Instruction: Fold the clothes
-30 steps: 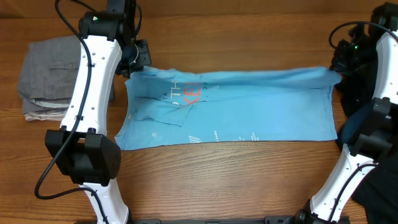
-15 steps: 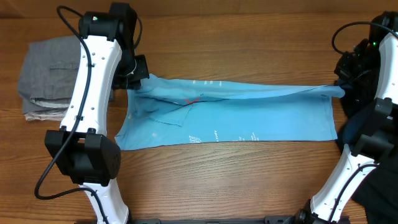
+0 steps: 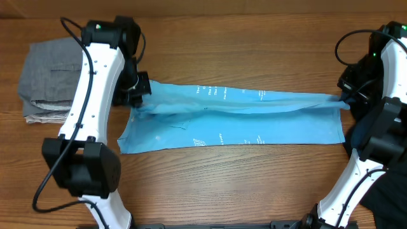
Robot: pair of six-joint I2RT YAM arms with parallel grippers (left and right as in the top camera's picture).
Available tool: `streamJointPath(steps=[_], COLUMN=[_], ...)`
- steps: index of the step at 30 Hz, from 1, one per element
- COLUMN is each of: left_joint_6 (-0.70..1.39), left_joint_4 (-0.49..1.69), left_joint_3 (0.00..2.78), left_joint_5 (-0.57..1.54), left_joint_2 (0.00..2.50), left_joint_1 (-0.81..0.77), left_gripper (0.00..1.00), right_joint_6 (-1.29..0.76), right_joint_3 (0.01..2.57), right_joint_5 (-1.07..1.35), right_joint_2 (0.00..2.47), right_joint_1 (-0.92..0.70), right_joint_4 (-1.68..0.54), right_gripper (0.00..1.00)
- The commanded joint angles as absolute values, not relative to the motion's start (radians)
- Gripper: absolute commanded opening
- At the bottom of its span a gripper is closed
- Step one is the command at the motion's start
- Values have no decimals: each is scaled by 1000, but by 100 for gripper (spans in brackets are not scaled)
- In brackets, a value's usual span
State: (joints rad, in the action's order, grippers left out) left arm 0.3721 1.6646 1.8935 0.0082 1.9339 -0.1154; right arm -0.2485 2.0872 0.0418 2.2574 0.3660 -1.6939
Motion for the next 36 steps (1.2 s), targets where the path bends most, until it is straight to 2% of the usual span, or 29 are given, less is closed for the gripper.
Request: streamJointPath(steps=[1, 6, 16, 24, 34, 36], left_joint_6=[399, 400, 408, 409, 423, 423], left_joint_4=[1621, 1547, 1340, 1284, 1290, 1301], left_joint_3=[1771, 1628, 1439, 1350, 1349, 1349], left_joint_5=[29, 43, 6, -35, -63, -62], left_joint_2=[1859, 1827, 1827, 1827, 1827, 1827], left_joint_1=[-113, -113, -110, -109, -109, -109], left_gripper=[4, 4, 4, 4, 4, 9], right_joint_6=[-312, -316, -316, -316, -375, -375], right_joint_3=[2046, 1925, 1663, 1549, 1534, 1534], right_joint_5=[-54, -66, -55, -56, -146, -137], right_joint_2=[2135, 2101, 2102, 2102, 2102, 2102], right_joint_1=[370, 370, 370, 372, 382, 387], right_joint_4=[-1694, -1656, -1406, -1303, -1279, -1280], right_gripper=[4, 4, 4, 4, 4, 4])
